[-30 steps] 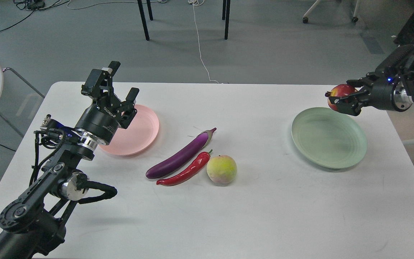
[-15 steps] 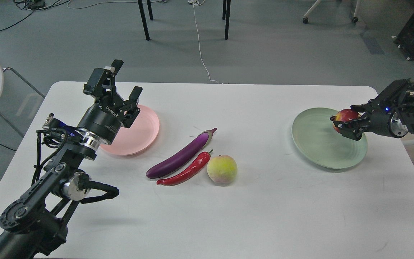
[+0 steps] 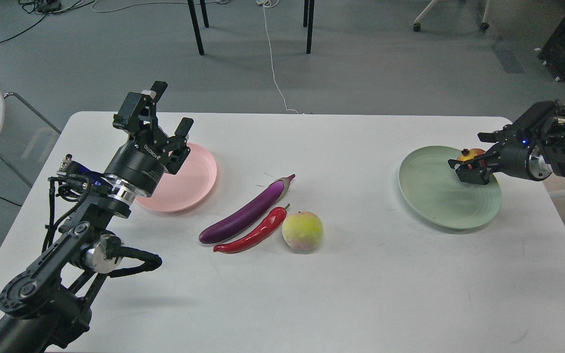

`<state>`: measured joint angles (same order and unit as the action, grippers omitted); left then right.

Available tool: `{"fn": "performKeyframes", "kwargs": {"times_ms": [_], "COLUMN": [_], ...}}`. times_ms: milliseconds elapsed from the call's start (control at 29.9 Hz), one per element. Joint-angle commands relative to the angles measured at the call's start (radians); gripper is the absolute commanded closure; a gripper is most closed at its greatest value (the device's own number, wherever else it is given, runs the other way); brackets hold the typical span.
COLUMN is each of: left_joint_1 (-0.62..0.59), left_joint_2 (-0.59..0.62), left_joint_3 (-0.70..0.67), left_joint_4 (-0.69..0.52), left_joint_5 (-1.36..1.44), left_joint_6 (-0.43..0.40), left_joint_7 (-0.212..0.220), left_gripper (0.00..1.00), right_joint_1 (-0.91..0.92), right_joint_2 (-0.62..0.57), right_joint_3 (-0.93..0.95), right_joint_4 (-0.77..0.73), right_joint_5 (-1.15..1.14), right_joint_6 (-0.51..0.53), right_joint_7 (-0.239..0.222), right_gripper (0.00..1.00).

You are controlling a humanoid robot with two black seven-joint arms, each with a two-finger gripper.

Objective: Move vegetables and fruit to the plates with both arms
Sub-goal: 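Release the apple onto the green plate and raise the right gripper, then reach the right gripper down and grasp the yellow-green peach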

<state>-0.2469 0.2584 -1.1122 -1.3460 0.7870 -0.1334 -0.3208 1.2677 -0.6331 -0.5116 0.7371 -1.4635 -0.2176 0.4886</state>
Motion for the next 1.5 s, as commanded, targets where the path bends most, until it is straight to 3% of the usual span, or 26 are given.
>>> {"fn": "performKeyframes", "kwargs": {"times_ms": [0,100,267,468,701,1470], "left_joint_1": [-0.002,-0.002,0.003,0.012,0.018,0.023], "left_joint_2": [0.002,0.009,0.019,0.019,0.018,0.019], "left_joint_3": [0.000,0.000,0.000,0.000,0.002,-0.006], "left_joint_4": [-0.001,-0.002,-0.016,-0.019,-0.035,-0.035], "left_joint_5": [0.000,0.000,0.000,0.000,0.003,0.005], "left_joint_6": [0.000,0.000,0.000,0.001,0.005,0.017], "left_joint_7": [0.000,0.000,0.000,0.000,0.000,0.005], "left_gripper": [0.02,0.02,0.02,0.02,0.02,0.02], "right_joint_1": [0.087,0.186,0.280,0.326,0.322,0.196], "right_joint_2": [-0.063,-0.066,0.024,0.251,0.409,0.592], "right_joint_3": [0.076,0.073,0.015,-0.119,-0.228,-0.272], "right_joint_4": [0.255,0.439,0.486,0.452,0.401,0.237], "right_joint_5": [0.073,0.162,0.169,0.175,0.178,0.181], "right_joint_6": [0.043,0.121,0.191,0.192,0.190,0.179], "right_joint_7": [0.000,0.000,0.000,0.000,0.000,0.000], "right_gripper": [0.03,0.03,0.03,0.03,0.03,0.06]}}
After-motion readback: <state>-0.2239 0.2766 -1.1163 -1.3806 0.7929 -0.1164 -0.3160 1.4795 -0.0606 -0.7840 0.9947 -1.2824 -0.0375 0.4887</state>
